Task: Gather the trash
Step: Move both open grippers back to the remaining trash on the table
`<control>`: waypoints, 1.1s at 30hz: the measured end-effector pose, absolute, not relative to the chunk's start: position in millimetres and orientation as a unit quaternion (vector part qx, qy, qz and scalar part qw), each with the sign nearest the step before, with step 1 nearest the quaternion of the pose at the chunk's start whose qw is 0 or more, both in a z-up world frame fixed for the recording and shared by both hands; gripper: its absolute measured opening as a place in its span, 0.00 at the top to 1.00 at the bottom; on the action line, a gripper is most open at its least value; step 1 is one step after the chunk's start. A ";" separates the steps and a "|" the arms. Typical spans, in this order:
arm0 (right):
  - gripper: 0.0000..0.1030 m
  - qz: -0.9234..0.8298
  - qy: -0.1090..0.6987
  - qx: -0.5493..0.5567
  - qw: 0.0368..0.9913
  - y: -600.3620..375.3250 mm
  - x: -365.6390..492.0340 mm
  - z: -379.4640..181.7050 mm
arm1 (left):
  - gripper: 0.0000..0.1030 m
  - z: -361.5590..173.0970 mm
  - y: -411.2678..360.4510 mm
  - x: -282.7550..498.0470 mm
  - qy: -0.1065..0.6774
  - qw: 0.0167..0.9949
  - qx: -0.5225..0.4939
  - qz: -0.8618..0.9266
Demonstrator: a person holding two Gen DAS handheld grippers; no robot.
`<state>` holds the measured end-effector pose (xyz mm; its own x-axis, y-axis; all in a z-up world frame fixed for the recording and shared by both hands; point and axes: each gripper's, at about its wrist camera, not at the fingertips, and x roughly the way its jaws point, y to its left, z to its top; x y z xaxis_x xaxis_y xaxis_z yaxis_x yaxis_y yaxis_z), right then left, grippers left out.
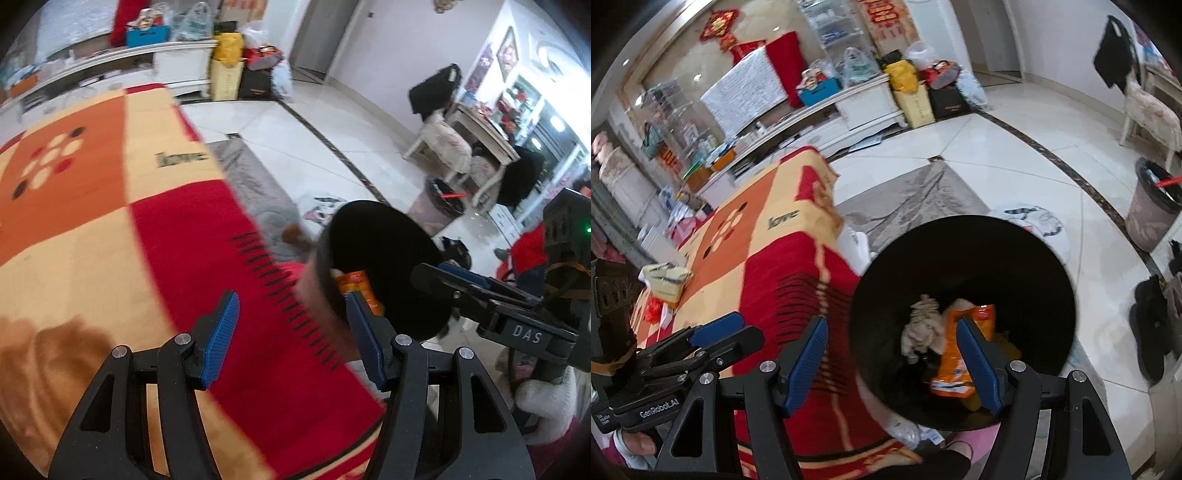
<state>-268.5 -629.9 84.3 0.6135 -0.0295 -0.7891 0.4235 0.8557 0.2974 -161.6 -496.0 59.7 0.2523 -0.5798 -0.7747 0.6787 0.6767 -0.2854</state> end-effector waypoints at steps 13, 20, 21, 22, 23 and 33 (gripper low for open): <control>0.33 0.005 0.451 0.162 0.878 -506.2 -194.5 66.9 | 0.42 61.7 -335.4 -131.6 0.469 0.839 0.003 -0.276; 0.32 0.078 0.473 0.135 0.867 -434.6 -147.6 59.7 | 0.42 63.3 -235.0 -93.0 0.461 0.868 -0.042 -0.180; 0.32 0.085 0.474 0.132 0.866 -427.4 -143.6 60.0 | 0.42 63.1 -224.8 -86.2 0.458 0.872 -0.047 -0.168; 0.32 0.093 0.475 0.128 0.865 -418.0 -138.7 60.1 | 0.42 61.8 -215.6 -79.0 0.458 0.874 -0.052 -0.157; 0.32 0.100 0.476 0.124 0.865 -410.2 -134.6 60.3 | 0.42 58.9 -203.9 -67.0 0.461 0.874 -0.060 -0.140; 0.32 0.121 0.469 0.109 0.868 -382.8 -99.3 74.7 | 0.42 38.2 -176.9 13.2 0.468 0.876 -0.084 -0.079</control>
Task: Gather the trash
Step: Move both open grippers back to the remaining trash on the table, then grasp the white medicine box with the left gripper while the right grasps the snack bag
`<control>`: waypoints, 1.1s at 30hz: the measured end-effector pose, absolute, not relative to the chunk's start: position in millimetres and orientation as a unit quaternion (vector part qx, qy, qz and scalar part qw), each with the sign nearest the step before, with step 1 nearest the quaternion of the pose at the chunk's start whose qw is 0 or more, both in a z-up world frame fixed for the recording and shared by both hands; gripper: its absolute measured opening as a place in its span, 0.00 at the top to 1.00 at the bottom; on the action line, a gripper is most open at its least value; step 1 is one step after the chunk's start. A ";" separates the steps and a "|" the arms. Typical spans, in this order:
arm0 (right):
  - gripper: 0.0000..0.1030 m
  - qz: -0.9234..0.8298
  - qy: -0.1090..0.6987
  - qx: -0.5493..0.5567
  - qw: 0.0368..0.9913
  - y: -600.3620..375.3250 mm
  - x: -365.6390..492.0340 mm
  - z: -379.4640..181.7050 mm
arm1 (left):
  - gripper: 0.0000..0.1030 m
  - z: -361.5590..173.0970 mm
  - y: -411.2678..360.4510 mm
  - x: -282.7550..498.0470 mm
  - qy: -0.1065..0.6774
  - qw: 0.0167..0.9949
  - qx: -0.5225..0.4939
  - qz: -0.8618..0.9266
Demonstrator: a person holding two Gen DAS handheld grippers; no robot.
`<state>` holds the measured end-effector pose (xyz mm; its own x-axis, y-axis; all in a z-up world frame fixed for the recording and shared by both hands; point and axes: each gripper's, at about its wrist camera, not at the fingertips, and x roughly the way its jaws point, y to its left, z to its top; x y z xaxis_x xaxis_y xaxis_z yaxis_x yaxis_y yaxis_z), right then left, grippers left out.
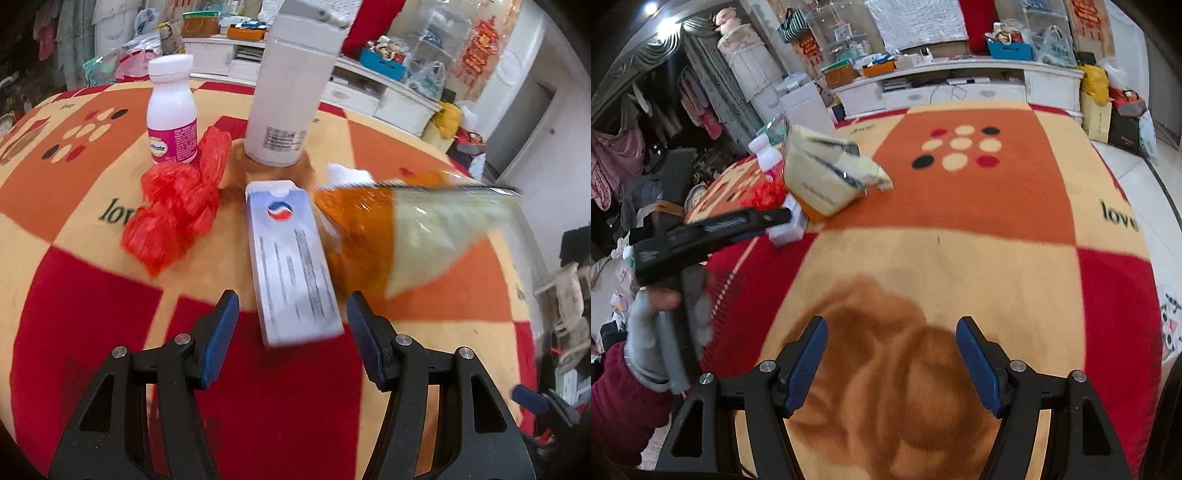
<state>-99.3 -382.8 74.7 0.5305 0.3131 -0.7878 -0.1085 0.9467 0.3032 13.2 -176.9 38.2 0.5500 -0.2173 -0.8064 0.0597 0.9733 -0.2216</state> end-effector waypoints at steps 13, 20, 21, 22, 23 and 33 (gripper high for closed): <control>0.32 0.143 0.431 0.105 0.885 -360.2 -43.3 117.0 | 0.70 35.1 -147.6 -7.3 0.490 0.856 -0.085 -0.142; 0.29 0.143 0.416 0.107 0.892 -326.2 36.5 136.8 | 0.75 51.8 -115.4 -67.2 0.500 0.848 -0.057 -0.167; 0.29 0.144 0.424 0.107 0.888 -321.2 47.6 132.5 | 0.76 52.3 -110.8 -74.3 0.503 0.846 -0.058 -0.170; 0.29 0.146 0.433 0.106 0.883 -317.9 53.1 128.5 | 0.78 52.9 -106.1 -80.4 0.506 0.844 -0.060 -0.171; 0.29 0.149 0.449 0.104 0.875 -313.1 58.8 120.3 | 0.80 54.0 -101.1 -86.4 0.506 0.843 -0.062 -0.171; 0.29 0.155 0.525 0.020 0.836 -323.3 -32.1 68.9 | 0.65 60.8 -87.9 -91.7 0.502 0.840 -0.078 -0.192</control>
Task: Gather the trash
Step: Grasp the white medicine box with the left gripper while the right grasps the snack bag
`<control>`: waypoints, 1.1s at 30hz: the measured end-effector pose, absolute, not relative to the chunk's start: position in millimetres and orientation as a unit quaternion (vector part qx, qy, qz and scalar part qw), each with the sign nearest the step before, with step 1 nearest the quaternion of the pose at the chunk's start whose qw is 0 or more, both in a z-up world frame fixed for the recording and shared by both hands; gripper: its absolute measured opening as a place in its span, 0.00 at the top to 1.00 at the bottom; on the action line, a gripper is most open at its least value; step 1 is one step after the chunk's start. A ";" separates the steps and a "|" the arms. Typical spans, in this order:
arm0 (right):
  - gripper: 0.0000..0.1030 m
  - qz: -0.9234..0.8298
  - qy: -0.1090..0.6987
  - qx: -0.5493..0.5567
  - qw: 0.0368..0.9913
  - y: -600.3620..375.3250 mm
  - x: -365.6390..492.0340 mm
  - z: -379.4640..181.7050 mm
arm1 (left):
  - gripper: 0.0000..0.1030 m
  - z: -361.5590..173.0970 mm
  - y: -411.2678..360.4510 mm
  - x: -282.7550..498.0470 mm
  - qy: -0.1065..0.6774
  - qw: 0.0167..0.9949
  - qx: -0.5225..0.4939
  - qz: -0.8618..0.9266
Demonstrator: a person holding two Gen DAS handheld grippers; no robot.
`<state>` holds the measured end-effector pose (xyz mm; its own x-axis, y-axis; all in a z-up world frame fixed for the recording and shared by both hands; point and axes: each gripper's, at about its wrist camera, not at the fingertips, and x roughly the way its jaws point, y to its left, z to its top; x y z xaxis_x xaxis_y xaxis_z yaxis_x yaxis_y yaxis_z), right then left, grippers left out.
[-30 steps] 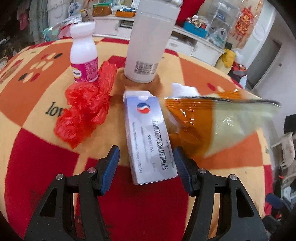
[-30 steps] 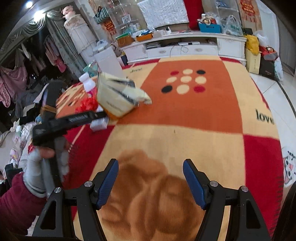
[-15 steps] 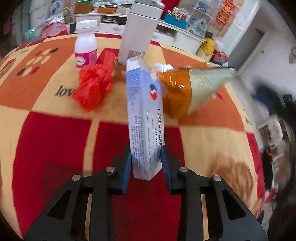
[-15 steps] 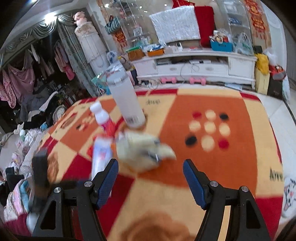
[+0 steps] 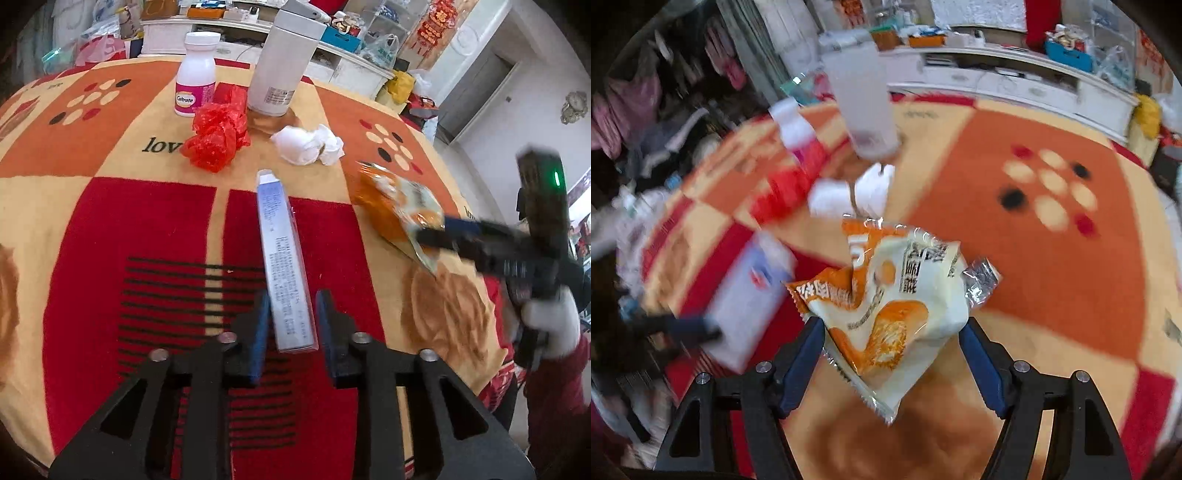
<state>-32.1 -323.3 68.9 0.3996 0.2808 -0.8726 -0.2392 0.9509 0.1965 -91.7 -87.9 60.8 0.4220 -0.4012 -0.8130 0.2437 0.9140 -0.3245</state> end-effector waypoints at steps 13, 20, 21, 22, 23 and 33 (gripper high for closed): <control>0.14 0.110 0.489 0.089 0.861 -331.4 -35.0 78.4 | 0.40 44.1 -110.7 -57.8 0.498 0.856 -0.036 -0.133; 0.35 0.112 0.499 0.096 0.854 -318.4 -20.3 46.1 | 0.40 31.6 -120.0 -53.6 0.499 0.860 -0.008 -0.107; 0.49 0.112 0.497 0.097 0.855 -319.0 -22.3 45.0 | 0.41 31.2 -120.3 -54.2 0.497 0.862 -0.008 -0.105; 0.53 0.119 0.496 0.094 0.855 -318.7 -24.9 44.1 | 0.47 31.2 -121.0 -55.0 0.495 0.863 -0.007 -0.104; 0.56 0.125 0.497 0.091 0.854 -318.6 -27.4 44.2 | 0.56 31.8 -121.5 -56.2 0.493 0.864 -0.007 -0.104; 0.70 0.126 0.465 0.065 0.874 -334.8 -72.9 76.9 | 0.57 46.6 -138.7 -77.1 0.488 0.859 -0.042 -0.151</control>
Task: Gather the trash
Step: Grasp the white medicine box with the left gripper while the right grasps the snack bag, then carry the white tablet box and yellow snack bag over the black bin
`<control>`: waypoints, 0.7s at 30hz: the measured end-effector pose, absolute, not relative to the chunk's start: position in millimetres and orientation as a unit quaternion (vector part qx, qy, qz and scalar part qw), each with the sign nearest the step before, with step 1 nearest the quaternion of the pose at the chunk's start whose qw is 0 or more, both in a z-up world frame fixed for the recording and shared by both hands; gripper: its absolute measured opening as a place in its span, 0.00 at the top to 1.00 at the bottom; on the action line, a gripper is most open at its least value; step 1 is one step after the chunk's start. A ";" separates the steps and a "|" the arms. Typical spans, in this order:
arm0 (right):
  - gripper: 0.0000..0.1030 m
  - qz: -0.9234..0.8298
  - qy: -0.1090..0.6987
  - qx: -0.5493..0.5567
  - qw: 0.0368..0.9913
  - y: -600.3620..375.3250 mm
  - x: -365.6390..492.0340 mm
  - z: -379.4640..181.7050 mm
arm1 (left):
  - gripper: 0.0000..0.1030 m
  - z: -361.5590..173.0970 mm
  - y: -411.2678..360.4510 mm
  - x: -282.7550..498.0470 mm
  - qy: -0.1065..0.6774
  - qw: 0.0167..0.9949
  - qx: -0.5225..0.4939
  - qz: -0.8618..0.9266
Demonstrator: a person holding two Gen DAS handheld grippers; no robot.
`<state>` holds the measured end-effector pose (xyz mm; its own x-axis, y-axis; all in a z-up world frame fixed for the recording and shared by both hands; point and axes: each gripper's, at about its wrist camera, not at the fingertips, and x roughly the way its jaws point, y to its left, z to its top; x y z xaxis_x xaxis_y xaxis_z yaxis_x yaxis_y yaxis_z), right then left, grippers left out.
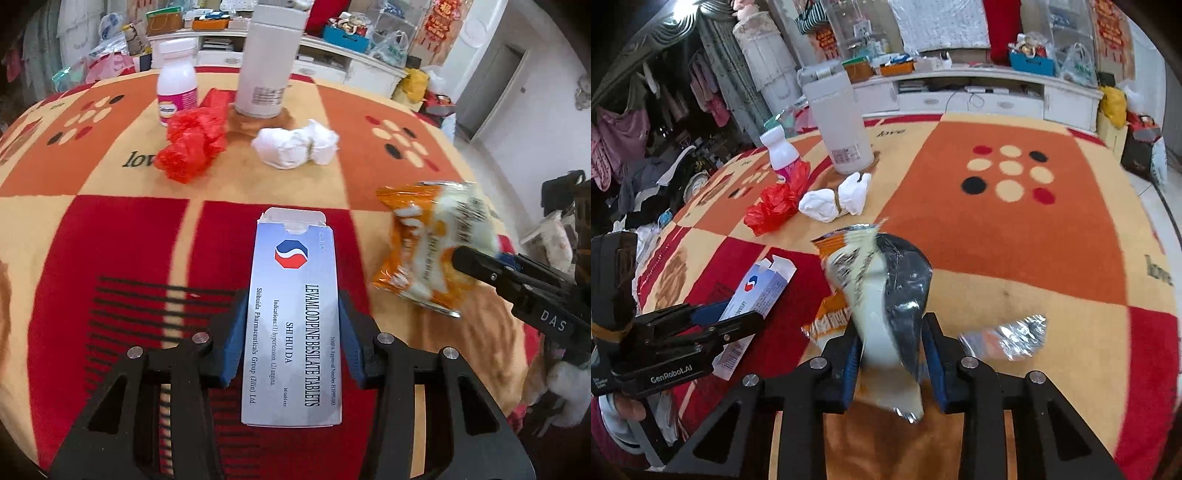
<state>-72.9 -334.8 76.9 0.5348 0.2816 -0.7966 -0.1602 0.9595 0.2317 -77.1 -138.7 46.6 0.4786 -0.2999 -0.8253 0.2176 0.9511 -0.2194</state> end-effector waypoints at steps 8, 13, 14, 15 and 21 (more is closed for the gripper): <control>0.70 0.098 0.454 0.045 0.884 -360.4 -103.2 89.1 | 0.57 59.5 -173.0 -93.3 0.479 0.858 -0.043 -0.180; 0.70 0.088 0.450 0.060 0.886 -381.7 -118.8 92.8 | 0.57 64.9 -193.2 -101.0 0.475 0.858 -0.037 -0.193; 0.70 0.089 0.449 0.068 0.887 -385.8 -120.9 93.3 | 0.57 65.6 -195.9 -102.1 0.474 0.858 -0.036 -0.194; 0.70 0.089 0.445 0.080 0.887 -390.6 -122.5 94.4 | 0.57 66.3 -198.1 -103.3 0.474 0.858 -0.034 -0.195; 0.30 0.104 0.457 0.134 0.873 -397.6 -115.9 90.9 | 0.57 70.0 -194.5 -111.2 0.470 0.862 -0.030 -0.187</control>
